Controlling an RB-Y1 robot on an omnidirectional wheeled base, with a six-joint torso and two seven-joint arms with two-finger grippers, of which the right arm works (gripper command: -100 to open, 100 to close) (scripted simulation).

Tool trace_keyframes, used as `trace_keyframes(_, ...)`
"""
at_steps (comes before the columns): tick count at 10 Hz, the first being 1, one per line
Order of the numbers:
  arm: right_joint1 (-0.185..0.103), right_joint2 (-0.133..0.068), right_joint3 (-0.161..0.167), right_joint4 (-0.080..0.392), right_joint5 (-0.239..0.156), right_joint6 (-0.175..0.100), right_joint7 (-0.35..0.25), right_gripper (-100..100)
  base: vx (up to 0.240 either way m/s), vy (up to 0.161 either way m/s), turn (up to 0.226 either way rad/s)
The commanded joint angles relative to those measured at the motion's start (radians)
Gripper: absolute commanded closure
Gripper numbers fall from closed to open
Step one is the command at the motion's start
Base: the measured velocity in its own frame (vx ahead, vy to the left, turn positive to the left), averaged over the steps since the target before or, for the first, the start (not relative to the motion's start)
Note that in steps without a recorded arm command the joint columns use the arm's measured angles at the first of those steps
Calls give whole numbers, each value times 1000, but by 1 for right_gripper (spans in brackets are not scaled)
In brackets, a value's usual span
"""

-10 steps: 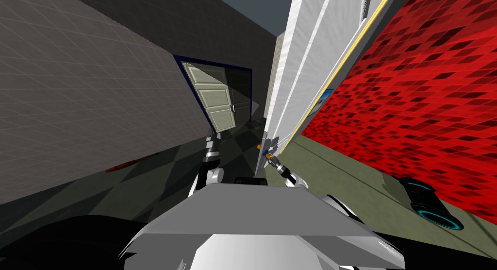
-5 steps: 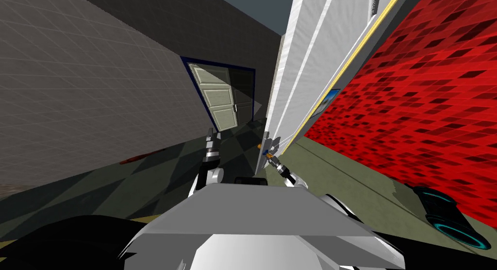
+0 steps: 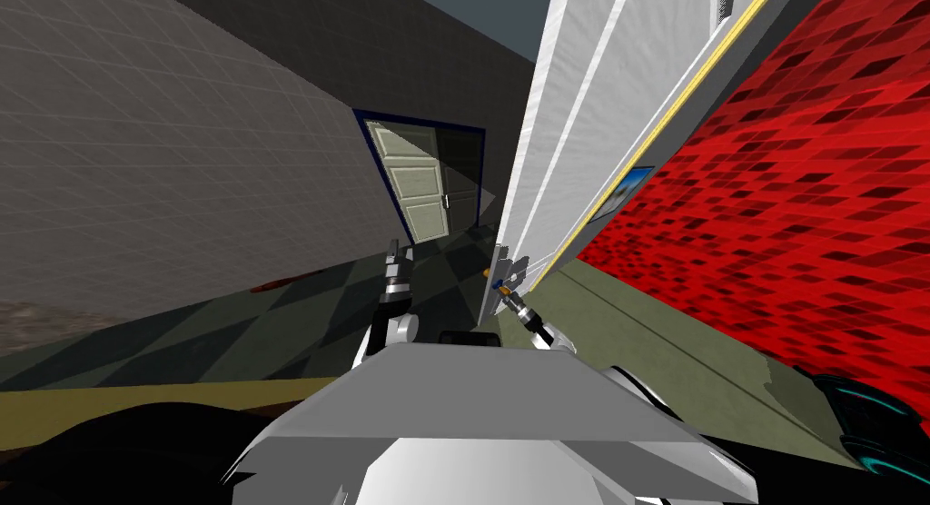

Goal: Pull the door open

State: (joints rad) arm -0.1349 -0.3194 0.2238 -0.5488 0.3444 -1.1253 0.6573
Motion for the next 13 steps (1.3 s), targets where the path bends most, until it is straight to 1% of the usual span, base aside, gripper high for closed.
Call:
trace_keyframes(1, -14, -2, -5, 10, -27, -3, -50, 100, -43, -53, 158)
trace_keyframes(2, -14, -2, -5, 10, -27, -3, -51, 100, -21, -34, 57)
trace_keyframes(5, -12, 1, 2, 4, -68, 10, -140, 100, -27, -31, 136)
trace_keyframes(7, -12, 1, 2, 4, -68, 10, -145, 100, -9, -27, 29)
trace_keyframes(10, -10, 3, 9, -3, -113, 25, -239, 100, -32, -30, 143)
trace_keyframes(11, -10, 3, 9, -3, -113, 25, -246, 100, -24, -39, 81)
trace_keyframes(12, -10, 4, 11, -5, -128, 30, -280, 100, -19, -30, 99)
trace_keyframes(13, -10, 4, 11, -5, -128, 30, -280, 100, -14, -21, 60)
